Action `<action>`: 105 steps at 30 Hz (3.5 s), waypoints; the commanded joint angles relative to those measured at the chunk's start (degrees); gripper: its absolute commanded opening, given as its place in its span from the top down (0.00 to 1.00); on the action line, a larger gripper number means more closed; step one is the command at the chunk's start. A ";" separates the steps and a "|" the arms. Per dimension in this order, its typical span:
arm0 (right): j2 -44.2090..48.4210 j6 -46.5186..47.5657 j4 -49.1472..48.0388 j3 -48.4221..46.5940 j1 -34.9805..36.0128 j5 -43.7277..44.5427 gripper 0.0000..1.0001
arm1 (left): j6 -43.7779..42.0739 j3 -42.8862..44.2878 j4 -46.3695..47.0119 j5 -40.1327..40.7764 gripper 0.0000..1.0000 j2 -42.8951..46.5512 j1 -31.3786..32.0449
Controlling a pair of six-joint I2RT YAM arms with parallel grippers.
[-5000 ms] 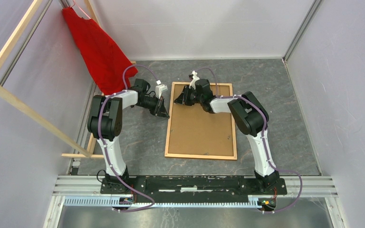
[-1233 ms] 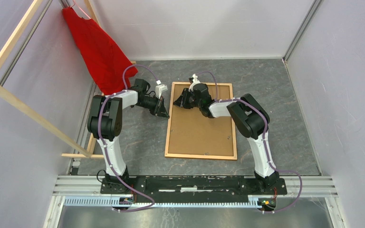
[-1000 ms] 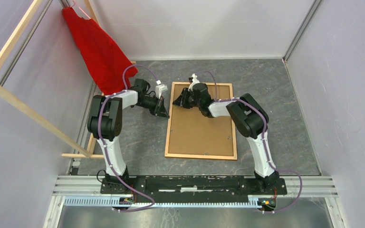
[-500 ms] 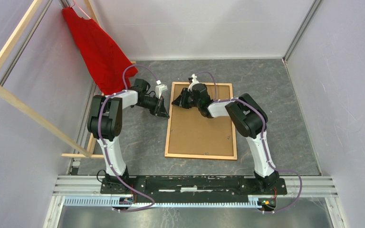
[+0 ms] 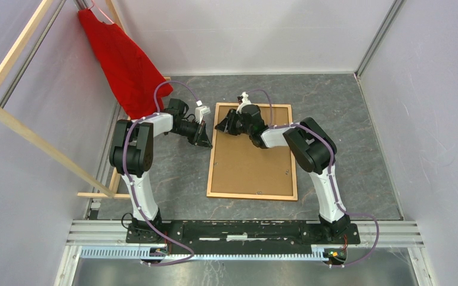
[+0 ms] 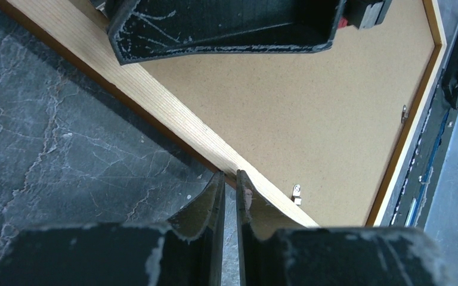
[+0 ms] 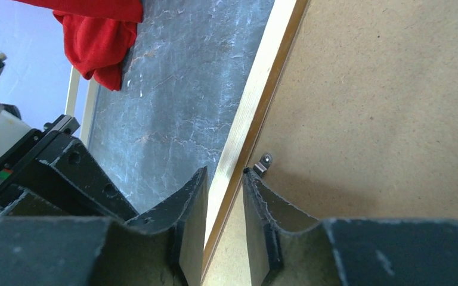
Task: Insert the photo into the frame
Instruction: Install the photo frame at the center of the board.
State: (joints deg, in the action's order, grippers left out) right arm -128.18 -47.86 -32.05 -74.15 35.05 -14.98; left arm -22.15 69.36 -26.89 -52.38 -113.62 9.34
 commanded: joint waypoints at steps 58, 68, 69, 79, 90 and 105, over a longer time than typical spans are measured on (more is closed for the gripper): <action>-1.88 -0.95 1.81 -2.19 1.47 5.70 0.69 | -4.57 0.33 -0.14 1.64 0.82 1.02 1.47; -2.09 -4.37 -0.55 -0.74 2.81 8.68 0.70 | -4.48 0.36 -0.12 1.71 0.82 0.87 1.48; -1.99 -4.67 -0.81 -0.50 2.91 9.16 0.70 | -4.56 0.34 -0.09 1.68 0.82 1.00 1.47; 4.32 -5.22 -4.76 3.91 1.04 6.31 0.64 | -5.44 -0.28 -0.40 2.28 0.82 1.72 1.30; 13.91 0.62 -1.17 7.91 -7.76 2.82 0.47 | -6.04 2.03 -2.05 1.88 0.69 3.26 0.14; 8.90 5.73 7.77 2.53 -13.44 5.92 0.48 | -5.26 1.79 -0.33 6.07 0.69 0.44 1.55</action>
State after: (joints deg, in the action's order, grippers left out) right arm -116.25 -42.96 -24.18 -68.14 20.73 -8.49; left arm -25.80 69.54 -28.60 -48.18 -112.40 10.55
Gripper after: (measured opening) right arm 0.535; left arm 0.344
